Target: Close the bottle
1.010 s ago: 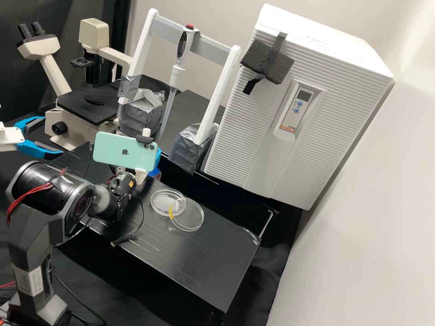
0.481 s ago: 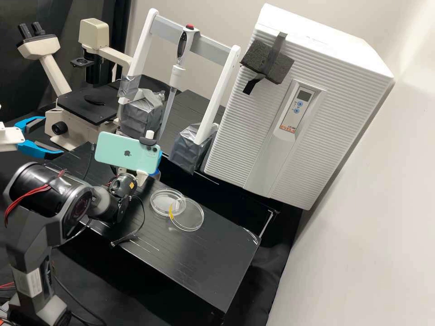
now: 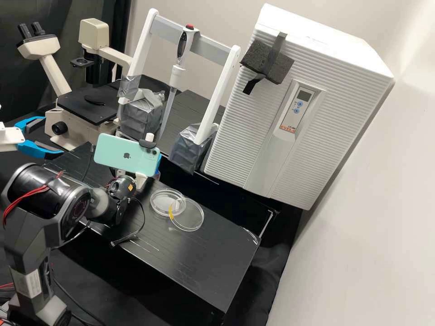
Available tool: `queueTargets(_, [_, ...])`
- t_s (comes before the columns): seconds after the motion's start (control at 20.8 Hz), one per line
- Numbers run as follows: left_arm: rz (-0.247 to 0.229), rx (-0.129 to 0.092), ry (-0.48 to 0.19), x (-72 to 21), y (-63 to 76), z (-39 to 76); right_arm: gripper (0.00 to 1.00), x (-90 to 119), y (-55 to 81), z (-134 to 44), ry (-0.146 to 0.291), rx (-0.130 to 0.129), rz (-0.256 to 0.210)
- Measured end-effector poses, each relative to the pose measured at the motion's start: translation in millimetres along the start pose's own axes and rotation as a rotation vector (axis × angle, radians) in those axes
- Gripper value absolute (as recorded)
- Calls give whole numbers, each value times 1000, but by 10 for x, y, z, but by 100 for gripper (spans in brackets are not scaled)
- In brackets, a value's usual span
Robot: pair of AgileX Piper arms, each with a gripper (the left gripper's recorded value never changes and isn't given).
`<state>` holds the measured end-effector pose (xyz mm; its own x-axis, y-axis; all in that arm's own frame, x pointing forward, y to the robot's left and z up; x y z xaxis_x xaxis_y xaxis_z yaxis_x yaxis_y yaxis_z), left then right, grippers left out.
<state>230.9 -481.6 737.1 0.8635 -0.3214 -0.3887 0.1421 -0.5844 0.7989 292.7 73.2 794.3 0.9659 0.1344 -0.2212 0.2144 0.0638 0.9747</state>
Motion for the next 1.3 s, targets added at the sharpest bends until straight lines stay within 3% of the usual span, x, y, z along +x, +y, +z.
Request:
queueTargets(0.14, [0, 0, 0, 0, 0, 0, 0, 0, -2, -2, 1, 0, -1])
queueTargets(0.19, [0, 0, 0, 0, 0, 0, 100, 0, -2, -2, 1, 0, -1])
queueTargets(0.43, [0, 0, 0, 0, 0, 0, 100, -1, -8, -5, 2, 0, -3])
queueTargets(0.67, [1, 0, 0, 2, 2, 0, 100, -35, -33, -55, 18, -21, -10])
queueTargets(1.15, [1, 0, 0, 2, 2, 0, 100, -144, -32, -89, 34, -34, -12])
queueTargets(1.25, [2, 6, 2, 4, 3, 1, 100, -184, -31, -113, 47, -42, -3])
queueTargets(1.3, [4, 3, 6, 5, 3, 2, 100, -208, -39, -139, 57, -61, 5])
